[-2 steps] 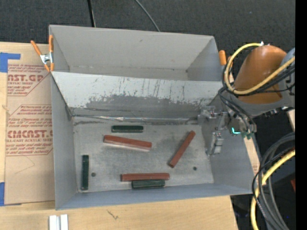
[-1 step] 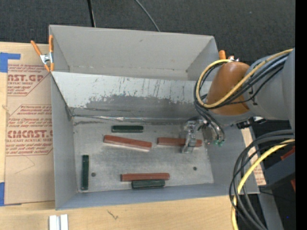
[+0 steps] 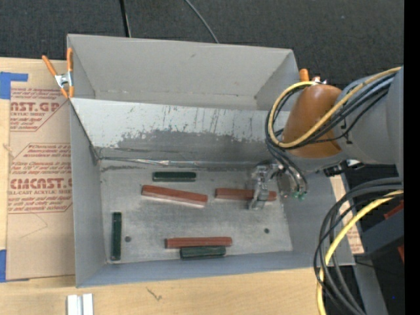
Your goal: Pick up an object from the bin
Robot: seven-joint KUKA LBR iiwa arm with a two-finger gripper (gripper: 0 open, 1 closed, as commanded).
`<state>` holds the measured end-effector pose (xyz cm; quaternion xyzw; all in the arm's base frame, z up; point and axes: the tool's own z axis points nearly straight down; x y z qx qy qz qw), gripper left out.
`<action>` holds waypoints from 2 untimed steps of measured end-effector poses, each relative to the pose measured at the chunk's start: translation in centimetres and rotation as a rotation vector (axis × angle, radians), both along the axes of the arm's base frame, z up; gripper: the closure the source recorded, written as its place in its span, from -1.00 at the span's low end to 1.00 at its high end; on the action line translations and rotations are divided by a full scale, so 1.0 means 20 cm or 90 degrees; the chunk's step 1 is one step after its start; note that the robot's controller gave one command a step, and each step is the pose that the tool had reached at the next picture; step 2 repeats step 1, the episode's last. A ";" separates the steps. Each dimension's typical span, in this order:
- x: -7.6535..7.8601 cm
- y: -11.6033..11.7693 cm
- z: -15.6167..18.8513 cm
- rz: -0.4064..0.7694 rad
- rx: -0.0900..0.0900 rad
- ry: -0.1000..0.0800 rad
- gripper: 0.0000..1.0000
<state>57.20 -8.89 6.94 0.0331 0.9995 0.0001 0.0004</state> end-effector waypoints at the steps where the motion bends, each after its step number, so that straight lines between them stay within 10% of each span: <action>1: -0.12 0.00 0.85 0.107 -0.001 -0.005 1.00; 2: -0.12 0.00 0.85 0.107 -0.001 -0.005 1.00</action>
Offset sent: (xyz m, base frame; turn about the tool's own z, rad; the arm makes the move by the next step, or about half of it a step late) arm 0.0000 0.0000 0.0000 0.0000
